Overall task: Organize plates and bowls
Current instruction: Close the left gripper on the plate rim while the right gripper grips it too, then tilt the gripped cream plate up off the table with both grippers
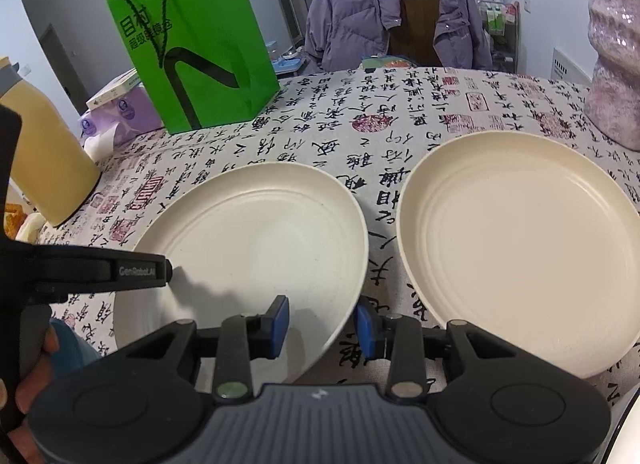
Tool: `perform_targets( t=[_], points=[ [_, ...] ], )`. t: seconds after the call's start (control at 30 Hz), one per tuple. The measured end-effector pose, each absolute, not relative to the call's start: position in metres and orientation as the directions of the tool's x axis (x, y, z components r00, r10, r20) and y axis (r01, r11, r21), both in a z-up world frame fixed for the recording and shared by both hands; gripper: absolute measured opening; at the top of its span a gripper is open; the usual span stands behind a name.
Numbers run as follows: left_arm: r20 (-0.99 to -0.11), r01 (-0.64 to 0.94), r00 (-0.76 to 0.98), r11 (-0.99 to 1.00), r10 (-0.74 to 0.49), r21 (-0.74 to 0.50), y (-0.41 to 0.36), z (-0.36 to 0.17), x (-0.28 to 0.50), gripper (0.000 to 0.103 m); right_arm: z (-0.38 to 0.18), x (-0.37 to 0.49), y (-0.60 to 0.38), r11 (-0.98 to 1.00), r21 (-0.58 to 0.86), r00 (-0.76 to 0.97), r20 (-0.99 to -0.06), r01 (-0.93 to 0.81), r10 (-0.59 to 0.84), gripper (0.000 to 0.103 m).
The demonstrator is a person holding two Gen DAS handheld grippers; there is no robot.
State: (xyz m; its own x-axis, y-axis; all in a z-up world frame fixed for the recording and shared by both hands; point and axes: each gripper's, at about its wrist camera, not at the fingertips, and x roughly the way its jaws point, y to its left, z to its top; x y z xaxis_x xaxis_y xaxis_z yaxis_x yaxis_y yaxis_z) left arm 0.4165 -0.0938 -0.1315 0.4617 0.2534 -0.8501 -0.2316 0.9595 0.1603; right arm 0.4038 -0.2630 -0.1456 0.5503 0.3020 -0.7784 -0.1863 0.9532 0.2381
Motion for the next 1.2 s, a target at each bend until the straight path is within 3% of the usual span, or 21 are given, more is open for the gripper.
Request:
perform_targets(
  t=[1.2],
  points=[
    [-0.817,-0.239,0.514,0.959,0.26,0.155,-0.101,-0.121,0.408,0.034,-0.136,0.398,-0.269,0.945,0.263,0.613,-0.719,-0.194,0.327,0.033]
  ],
)
